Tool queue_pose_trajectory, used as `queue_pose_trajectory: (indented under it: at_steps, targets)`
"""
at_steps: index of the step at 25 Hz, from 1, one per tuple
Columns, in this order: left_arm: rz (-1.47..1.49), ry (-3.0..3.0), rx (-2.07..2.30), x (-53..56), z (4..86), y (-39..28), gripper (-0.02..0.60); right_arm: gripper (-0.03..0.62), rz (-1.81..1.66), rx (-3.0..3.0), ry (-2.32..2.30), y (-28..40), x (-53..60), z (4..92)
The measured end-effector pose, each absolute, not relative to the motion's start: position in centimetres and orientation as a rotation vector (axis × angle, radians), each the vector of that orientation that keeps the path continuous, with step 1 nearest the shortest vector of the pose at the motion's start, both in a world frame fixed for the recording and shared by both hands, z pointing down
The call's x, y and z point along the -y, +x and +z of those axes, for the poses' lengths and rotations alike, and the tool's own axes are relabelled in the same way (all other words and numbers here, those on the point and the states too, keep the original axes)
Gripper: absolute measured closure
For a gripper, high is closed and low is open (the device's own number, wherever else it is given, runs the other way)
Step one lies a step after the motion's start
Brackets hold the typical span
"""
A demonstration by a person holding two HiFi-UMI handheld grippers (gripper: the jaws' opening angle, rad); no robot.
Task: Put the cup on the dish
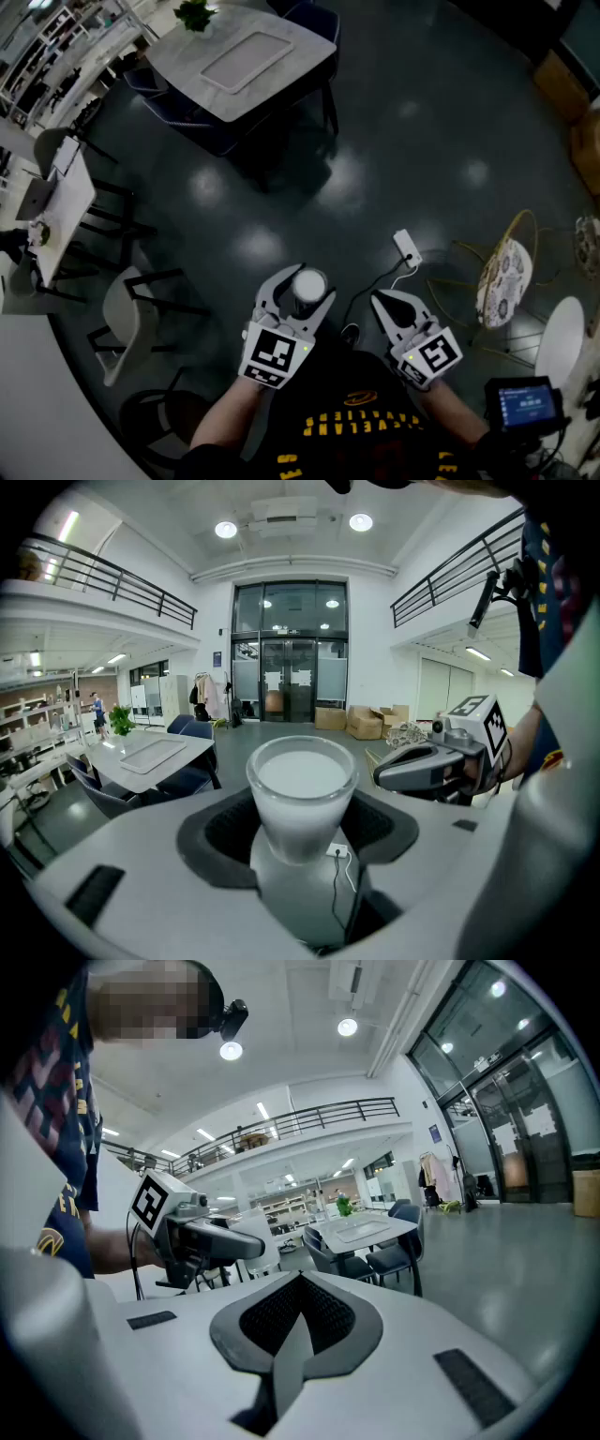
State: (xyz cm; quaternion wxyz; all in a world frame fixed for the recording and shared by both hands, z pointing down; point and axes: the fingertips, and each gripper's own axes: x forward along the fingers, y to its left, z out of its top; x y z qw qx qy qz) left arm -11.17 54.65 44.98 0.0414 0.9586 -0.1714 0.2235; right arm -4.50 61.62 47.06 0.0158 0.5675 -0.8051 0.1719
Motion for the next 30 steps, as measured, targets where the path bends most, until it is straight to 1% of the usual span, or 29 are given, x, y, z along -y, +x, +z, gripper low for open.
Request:
queue_pose_trajectory:
  at_steps: [6,13,14,15,18,21,27,28,30]
  targets:
    - [0.696,2.942,0.541,-54.8,43.8,-12.4,0.321,0.588,0.505,2.543,1.715,-6.0,-61.4,46.0]
    - [0.733,2.921,0.525,-54.6,44.3,-12.5,0.321,0.586,0.505,2.587,1.706,-6.4,-60.7,45.9]
    - [0.737,2.922,0.517,-54.4,44.3,-12.4,0.321,0.525,0.486,2.586,1.689,-6.6,-60.5,45.9]
    - [0.738,2.924,0.508,-54.3,44.1,-12.3,0.321,0.479,0.463,2.592,1.667,-6.8,-60.3,45.8]
    - [0.737,2.937,0.479,-53.8,43.4,-12.0,0.321,0.456,0.364,2.63,1.596,-7.5,-59.6,45.2]
    - [0.761,2.96,0.45,-52.9,42.4,-11.9,0.321,0.45,0.284,2.674,1.532,-8.5,-58.3,44.0]
    - [0.767,2.955,0.419,-50.8,40.2,-12.4,0.321,0.446,0.21,2.716,1.448,-10.6,-55.9,42.6]
    - [0.766,2.952,0.416,-50.3,39.8,-12.4,0.321,0.426,0.208,2.725,1.442,-11.0,-55.5,42.4]
    - [0.767,2.956,0.411,-49.2,39.1,-12.3,0.321,0.422,0.207,2.737,1.438,-11.6,-54.4,42.1]
